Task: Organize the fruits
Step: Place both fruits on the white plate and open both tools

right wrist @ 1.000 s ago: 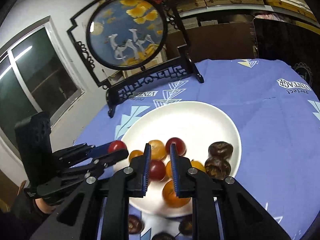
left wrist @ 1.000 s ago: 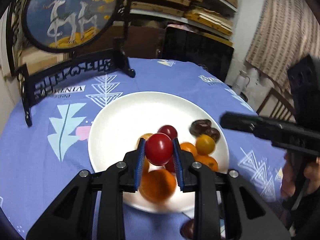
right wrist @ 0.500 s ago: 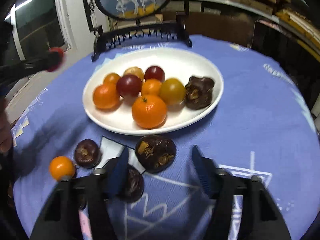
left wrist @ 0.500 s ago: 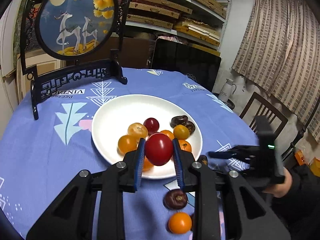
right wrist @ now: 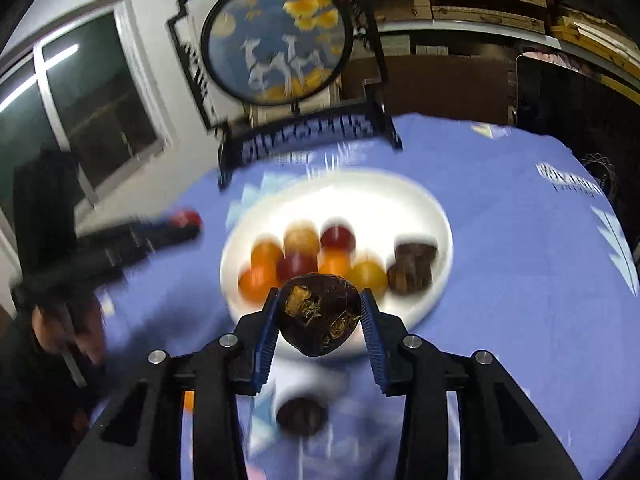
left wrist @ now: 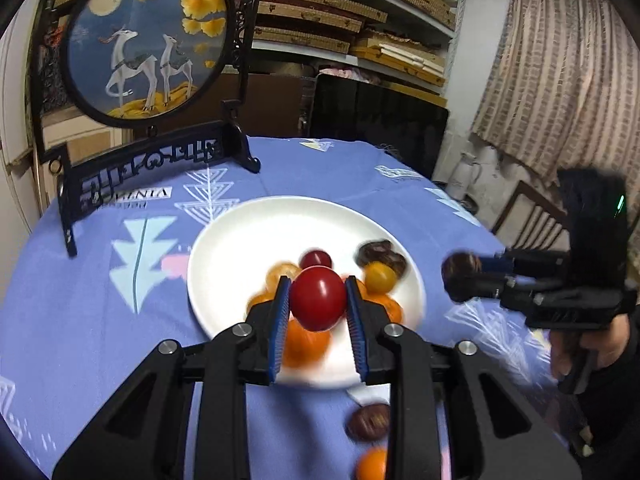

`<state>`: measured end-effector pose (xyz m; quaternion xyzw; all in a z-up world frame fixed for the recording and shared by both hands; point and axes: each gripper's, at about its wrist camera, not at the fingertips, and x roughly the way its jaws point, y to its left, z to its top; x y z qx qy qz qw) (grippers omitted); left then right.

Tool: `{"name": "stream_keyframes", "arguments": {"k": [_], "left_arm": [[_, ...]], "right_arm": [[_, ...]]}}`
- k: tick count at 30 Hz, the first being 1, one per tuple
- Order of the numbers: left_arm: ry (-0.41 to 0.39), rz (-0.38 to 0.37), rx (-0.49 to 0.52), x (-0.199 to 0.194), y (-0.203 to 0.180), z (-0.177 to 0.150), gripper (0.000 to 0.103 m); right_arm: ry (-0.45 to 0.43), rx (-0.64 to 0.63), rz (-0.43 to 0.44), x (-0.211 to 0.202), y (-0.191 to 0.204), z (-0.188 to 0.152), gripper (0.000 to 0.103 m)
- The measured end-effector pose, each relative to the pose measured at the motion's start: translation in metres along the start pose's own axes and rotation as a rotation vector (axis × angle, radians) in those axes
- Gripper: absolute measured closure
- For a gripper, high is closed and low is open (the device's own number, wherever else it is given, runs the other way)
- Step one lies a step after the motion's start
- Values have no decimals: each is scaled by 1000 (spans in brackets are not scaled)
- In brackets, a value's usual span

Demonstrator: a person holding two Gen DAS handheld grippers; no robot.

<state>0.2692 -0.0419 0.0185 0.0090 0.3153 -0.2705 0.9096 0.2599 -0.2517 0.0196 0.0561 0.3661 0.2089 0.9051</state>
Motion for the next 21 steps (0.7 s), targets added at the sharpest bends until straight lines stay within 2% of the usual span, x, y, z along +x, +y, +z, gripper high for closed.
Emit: {"name": "stream_keyframes", "arguments": {"k": [2, 4, 6, 7, 8, 10, 12, 16, 21], "left_arm": [[21, 11, -8, 22, 4, 9, 77], [56, 17, -6, 40, 7, 13, 76], [85, 43, -8, 53, 9, 12, 64], [80, 50, -17, 52, 11, 12, 50], [58, 50, -34, 45, 13, 10, 41], [20, 51, -36, 28, 13, 5, 35], [9, 40, -15, 10, 7, -3, 34], [40, 23, 90, -24, -16, -37, 29], [121, 12, 194, -47, -46, -97, 27]], "right_arm": [[5, 43, 8, 27, -8, 21, 63], [7, 61, -9, 43, -13, 28, 62], [-6, 83, -27, 51, -17, 33, 59], [-16, 87, -18, 49, -16, 32, 55], [-29, 80, -11, 44, -14, 30, 52], [-64, 39, -36, 26, -5, 20, 40], [-84, 20, -28, 3, 3, 3, 39], [-56, -7, -31, -25, 9, -33, 39], [-5, 49, -36, -39, 0, -87, 38]]}}
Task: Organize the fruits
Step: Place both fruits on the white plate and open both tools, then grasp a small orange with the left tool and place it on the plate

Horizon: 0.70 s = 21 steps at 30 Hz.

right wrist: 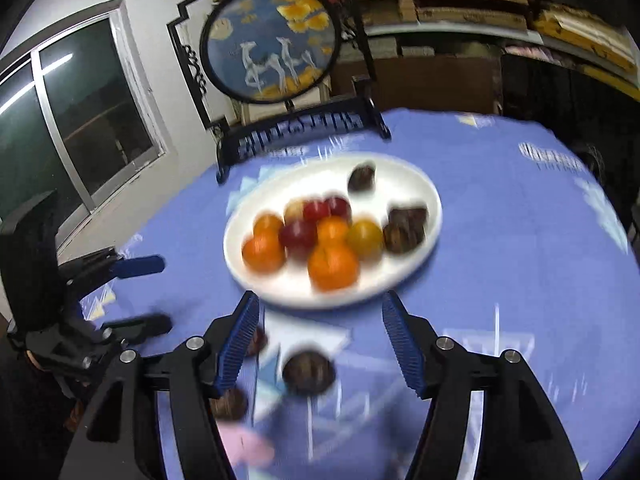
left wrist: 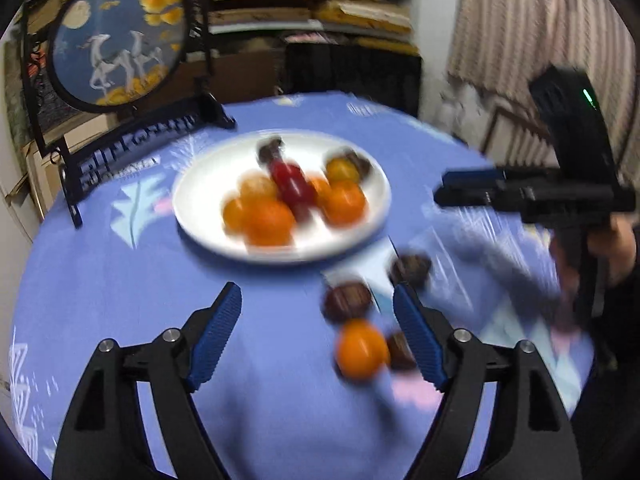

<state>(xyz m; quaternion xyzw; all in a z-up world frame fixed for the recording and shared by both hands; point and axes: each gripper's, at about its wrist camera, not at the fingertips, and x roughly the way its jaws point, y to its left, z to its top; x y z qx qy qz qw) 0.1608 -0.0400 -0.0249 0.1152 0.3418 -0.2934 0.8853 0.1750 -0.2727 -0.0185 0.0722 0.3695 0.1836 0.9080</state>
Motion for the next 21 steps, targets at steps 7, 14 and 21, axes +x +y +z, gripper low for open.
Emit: {"name": "stream_keyframes", "arguments": {"k": [7, 14, 21], "left_arm": [[129, 42, 4, 23, -10, -31, 42], [172, 29, 34, 44, -20, -24, 48], [200, -16, 46, 56, -28, -16, 68]], "right_arm": [[-3, 98, 37, -8, -14, -36, 38], [-11, 101, 46, -15, -13, -39, 38], [77, 37, -5, 2, -5, -43, 48]]}}
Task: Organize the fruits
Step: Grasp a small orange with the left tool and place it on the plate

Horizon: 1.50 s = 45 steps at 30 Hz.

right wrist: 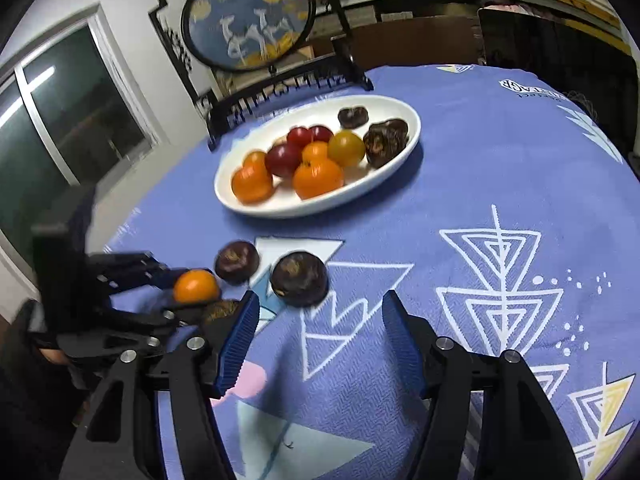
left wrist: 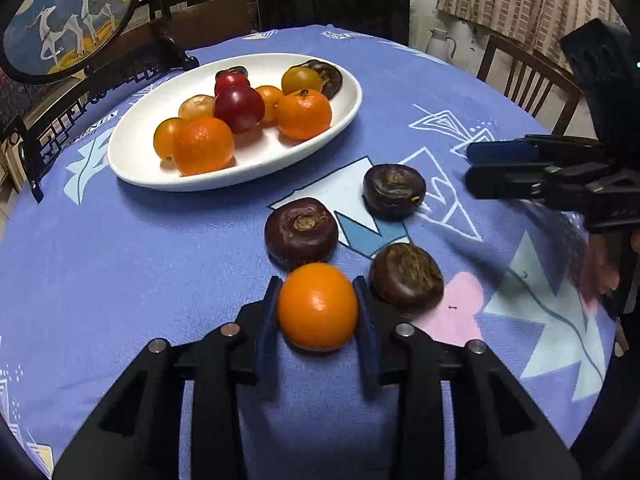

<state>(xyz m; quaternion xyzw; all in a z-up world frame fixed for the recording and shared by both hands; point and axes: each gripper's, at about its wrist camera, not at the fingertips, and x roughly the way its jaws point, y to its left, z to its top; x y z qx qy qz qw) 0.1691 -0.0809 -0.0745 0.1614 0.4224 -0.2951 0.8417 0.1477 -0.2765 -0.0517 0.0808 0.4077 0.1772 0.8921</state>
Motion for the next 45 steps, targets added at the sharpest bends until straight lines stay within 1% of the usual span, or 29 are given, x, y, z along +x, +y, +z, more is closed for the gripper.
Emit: {"name": "stream_keyframes", "arguments": {"k": [1, 4, 5, 6, 7, 11, 12, 14, 15, 17, 20, 22, 25, 28, 31, 35, 36, 37, 38, 39, 40, 43, 45], "left_arm": [[-3, -5, -9, -2, 1, -2, 68], [-40, -15, -50, -18, 8, -9, 68], [-58, -18, -60, -26, 11, -13, 68], [-68, -18, -69, -31, 12, -16, 68], [-73, -20, -78, -35, 14, -18, 68], [-80, -16, -80, -44, 14, -24, 68], [-80, -16, -81, -45, 16, -24, 68], [-80, -18, -83, -45, 16, -25, 68], [-81, -16, -86, -44, 17, -26, 68], [-85, -18, -95, -44, 20, -26, 68], [-107, -18, -103, -48, 24, -23, 68], [-125, -19, -110, -51, 28, -18, 68], [-167, -22, -121, -58, 37, 1, 68], [-217, -40, -136, -58, 50, 30, 68], [-235, -19, -139, -42, 63, 66, 68], [-230, 10, -165, -13, 83, 108, 68], [-223, 18, -176, -3, 91, 118, 67], [-220, 27, -181, 2, 94, 123, 56], [-220, 37, -186, 5, 97, 126, 35], [-229, 55, -200, 6, 102, 126, 29], [-248, 67, -220, 2, 105, 122, 25], [-271, 41, -257, -13, 110, 109, 25], [-275, 29, -268, -26, 107, 94, 24]], "right_arm": [[11, -19, -3, 2, 3, 1, 49], [28, -69, -26, 8, 15, 4, 49], [33, -90, -38, 11, 19, 6, 44], [47, -118, -57, 16, 25, 8, 31], [55, -137, -73, 21, 29, 9, 27], [75, -229, -148, 43, 46, 14, 27], [87, -241, -160, 50, 48, 16, 28], [128, -237, -153, 63, 47, 18, 60], [146, -228, -143, 68, 45, 20, 62], [132, -210, -129, 64, 42, 22, 63], [81, -202, -120, 48, 42, 21, 63], [41, -198, -91, 32, 44, 23, 63], [-22, -188, -56, 13, 43, 39, 63], [-57, -161, -35, 8, 35, 71, 63], [-82, -134, -20, 16, 29, 108, 63], [-94, -87, -20, 49, 17, 156, 63], [-94, -78, -18, 56, 15, 161, 62], [-91, -70, -23, 67, 12, 169, 57], [-91, -66, -33, 73, 11, 173, 52], [-104, -60, -48, 77, 9, 174, 44], [-122, -54, -54, 75, 7, 172, 41], [-152, -48, -25, 59, 8, 158, 40], [-148, -46, -12, 47, 10, 143, 38]]}}
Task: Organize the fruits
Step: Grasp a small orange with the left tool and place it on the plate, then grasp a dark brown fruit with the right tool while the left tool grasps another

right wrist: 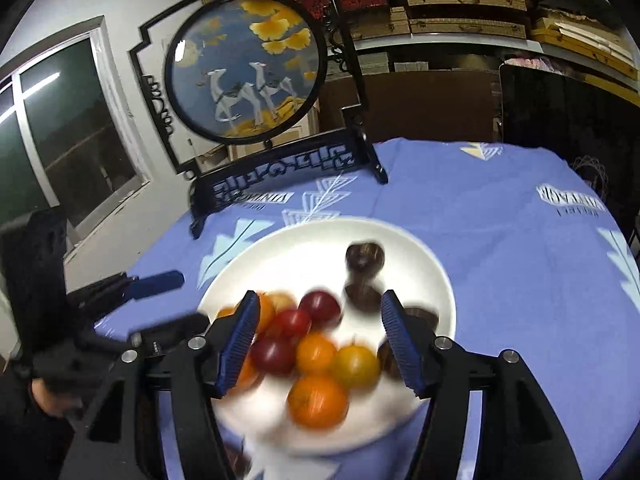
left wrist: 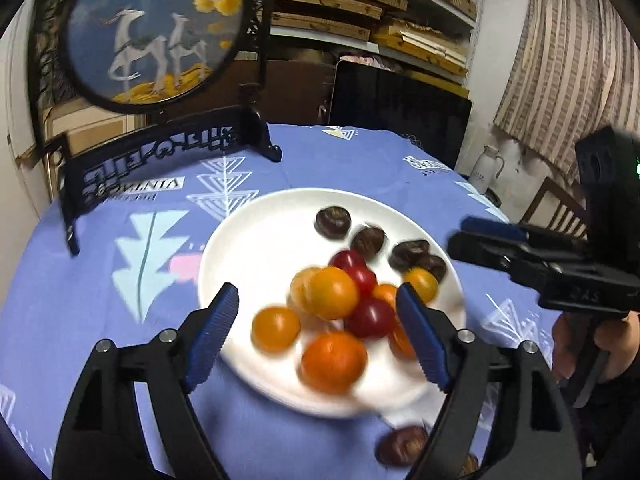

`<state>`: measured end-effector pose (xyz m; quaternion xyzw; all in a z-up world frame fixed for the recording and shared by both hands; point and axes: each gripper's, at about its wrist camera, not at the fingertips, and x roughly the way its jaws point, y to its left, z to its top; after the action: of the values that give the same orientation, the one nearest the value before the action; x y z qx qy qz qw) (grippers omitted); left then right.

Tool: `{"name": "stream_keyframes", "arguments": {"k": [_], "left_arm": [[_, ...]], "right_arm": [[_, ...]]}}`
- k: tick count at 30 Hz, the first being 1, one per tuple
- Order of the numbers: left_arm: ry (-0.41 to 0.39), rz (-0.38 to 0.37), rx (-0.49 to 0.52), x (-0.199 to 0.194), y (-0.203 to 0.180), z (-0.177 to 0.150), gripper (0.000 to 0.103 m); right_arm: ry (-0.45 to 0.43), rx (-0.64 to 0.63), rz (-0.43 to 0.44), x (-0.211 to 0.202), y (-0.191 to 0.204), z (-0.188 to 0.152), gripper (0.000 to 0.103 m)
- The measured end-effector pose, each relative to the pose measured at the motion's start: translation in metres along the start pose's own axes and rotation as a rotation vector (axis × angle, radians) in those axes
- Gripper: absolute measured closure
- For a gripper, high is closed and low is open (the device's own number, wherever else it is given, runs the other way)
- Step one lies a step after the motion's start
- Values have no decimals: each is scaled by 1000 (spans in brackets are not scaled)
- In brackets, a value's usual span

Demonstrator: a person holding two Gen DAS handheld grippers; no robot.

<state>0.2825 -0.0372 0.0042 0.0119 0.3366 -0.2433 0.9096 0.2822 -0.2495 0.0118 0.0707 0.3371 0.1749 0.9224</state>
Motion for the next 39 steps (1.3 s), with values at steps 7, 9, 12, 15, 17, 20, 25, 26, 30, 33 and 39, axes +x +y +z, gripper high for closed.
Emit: {"name": "stream_keyframes", "arguments": {"k": [7, 9, 12, 15, 17, 20, 25, 26, 30, 33, 39], "left_arm": [[48, 5, 34, -48, -10, -62, 11], [78, 13, 31, -51, -11, -78, 11], [106, 38, 37, -49, -13, -93, 11], [125, 41, 26, -45, -15, -97, 11], [137, 51, 41, -41, -20, -99, 11], [159, 36, 78, -35, -33, -100, 11], [185, 46, 201, -8, -76, -96, 11], [196, 51, 228, 3, -83, -95, 14], [262, 10, 226, 30, -83, -94, 63], [273, 11, 220, 24, -80, -96, 64], [161, -7, 192, -27, -81, -90, 64]], "right_arm": [[196, -166, 56, -41, 49, -99, 27], [236, -203, 59, -41, 61, -122, 27], [254, -281, 36, -34, 80, -142, 28], [301, -329, 20, -18, 92, -148, 61], [285, -303, 35, -23, 89, -145, 61], [249, -259, 43, -39, 78, -140, 61], [203, -158, -9, -66, 38, -138, 61], [200, -139, -19, -69, 30, -139, 61], [183, -84, -46, -81, 6, -145, 61], [178, -84, -43, -87, 4, -148, 61], [141, -91, 17, -91, 13, -137, 61]]}}
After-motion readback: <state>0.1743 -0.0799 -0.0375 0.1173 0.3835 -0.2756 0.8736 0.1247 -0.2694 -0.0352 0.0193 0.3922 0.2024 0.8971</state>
